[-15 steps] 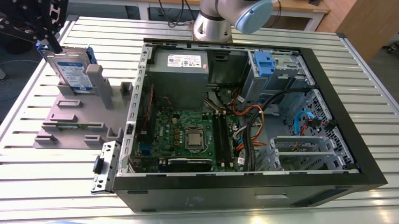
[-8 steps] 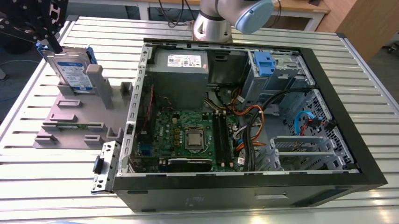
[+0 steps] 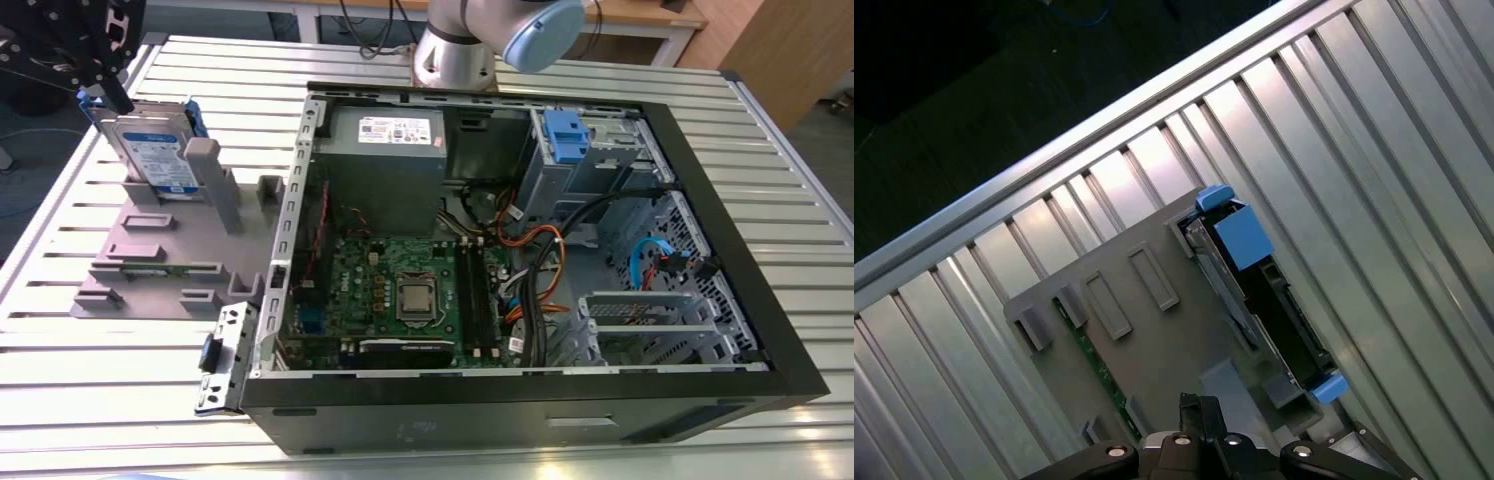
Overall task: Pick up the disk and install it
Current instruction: 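Pick up the disk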
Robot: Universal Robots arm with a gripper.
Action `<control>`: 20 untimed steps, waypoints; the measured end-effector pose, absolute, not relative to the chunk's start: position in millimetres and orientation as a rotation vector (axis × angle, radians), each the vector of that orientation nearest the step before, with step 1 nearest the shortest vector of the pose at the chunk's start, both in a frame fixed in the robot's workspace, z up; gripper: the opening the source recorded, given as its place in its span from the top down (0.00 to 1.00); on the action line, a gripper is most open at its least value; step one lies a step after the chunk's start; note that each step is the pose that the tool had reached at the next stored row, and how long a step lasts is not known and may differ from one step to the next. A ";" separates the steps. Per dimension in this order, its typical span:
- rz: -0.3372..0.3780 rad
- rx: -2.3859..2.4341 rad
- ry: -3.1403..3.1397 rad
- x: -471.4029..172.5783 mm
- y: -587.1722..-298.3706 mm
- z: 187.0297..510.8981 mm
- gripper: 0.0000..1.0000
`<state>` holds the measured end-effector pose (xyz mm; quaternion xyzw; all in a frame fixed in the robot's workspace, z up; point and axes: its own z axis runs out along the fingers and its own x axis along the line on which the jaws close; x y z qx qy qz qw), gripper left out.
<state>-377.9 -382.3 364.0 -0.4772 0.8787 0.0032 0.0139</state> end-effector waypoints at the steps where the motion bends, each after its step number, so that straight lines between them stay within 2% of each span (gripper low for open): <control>1: 0.010 -1.487 2.736 -377.9 -382.3 364.0 0.89; 20: 0.010 -1.504 2.726 -377.9 -382.3 364.0 0.89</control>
